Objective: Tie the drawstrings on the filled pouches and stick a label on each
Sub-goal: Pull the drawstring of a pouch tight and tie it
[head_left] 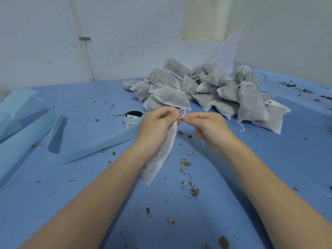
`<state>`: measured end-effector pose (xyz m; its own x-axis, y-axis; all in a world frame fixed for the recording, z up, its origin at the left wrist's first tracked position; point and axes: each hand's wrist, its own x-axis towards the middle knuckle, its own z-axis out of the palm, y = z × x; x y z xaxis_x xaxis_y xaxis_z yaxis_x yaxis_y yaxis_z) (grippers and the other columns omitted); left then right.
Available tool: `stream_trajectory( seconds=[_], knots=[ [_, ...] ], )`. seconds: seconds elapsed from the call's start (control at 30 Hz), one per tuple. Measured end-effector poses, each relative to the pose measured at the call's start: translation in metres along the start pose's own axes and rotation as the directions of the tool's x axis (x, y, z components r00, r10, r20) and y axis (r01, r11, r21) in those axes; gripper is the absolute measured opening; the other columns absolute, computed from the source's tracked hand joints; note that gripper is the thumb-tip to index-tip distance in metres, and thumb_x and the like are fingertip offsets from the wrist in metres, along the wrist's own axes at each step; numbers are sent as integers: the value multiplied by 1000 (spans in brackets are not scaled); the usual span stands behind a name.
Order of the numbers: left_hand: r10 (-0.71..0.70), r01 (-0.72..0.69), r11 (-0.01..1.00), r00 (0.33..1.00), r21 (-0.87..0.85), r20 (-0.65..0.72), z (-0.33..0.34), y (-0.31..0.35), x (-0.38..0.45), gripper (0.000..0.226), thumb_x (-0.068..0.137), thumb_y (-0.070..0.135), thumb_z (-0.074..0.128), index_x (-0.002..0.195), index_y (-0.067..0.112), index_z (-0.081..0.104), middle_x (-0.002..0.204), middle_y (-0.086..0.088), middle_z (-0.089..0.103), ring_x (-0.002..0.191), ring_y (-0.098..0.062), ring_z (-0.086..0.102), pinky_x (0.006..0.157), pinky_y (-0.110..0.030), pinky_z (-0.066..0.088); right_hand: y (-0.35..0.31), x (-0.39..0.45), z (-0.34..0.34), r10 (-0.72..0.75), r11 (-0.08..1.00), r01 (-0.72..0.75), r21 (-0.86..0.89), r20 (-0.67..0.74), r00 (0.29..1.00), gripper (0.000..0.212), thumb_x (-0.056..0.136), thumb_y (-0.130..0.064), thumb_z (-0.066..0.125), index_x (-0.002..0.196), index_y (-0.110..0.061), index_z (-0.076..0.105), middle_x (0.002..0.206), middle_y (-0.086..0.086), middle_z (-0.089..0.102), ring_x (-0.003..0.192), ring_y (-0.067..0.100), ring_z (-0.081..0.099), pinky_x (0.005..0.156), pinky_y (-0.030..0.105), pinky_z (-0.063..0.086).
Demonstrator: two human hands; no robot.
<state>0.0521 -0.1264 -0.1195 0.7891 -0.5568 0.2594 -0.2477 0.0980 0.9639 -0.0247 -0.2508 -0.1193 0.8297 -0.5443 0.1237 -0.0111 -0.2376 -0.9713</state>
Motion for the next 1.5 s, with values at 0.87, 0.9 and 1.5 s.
stream_trajectory(
  seconds=[0.87, 0.9, 1.5],
  knots=[
    [174, -127, 874, 983, 469, -59, 14, -7, -5, 14, 94, 21, 49, 83, 25, 56, 81, 16, 60, 80, 0, 52, 65, -6, 35, -17, -4, 2, 276, 559, -485, 673, 401, 874, 13, 72, -12, 61, 63, -5, 68, 48, -6, 25, 51, 5, 6, 31, 13, 12],
    [199, -146, 889, 977, 435, -79, 15, -7, -5, 9, 93, 20, 52, 87, 26, 57, 84, 16, 60, 81, 2, 53, 66, -8, 36, -17, -4, 2, 284, 570, -477, 669, 385, 878, 12, 71, -11, 61, 63, -5, 68, 48, -6, 25, 51, 5, 6, 31, 13, 11],
    [618, -321, 563, 776, 762, -129, 14, -4, -11, 10, 87, 10, 60, 84, 5, 69, 81, -9, 65, 87, -31, 53, 77, -24, 30, -12, -8, 2, 5, 985, 1, 173, -37, 999, 11, 77, -25, 78, 82, -15, 77, 44, -16, 47, 41, 4, 32, 42, 12, 32]
  ],
)
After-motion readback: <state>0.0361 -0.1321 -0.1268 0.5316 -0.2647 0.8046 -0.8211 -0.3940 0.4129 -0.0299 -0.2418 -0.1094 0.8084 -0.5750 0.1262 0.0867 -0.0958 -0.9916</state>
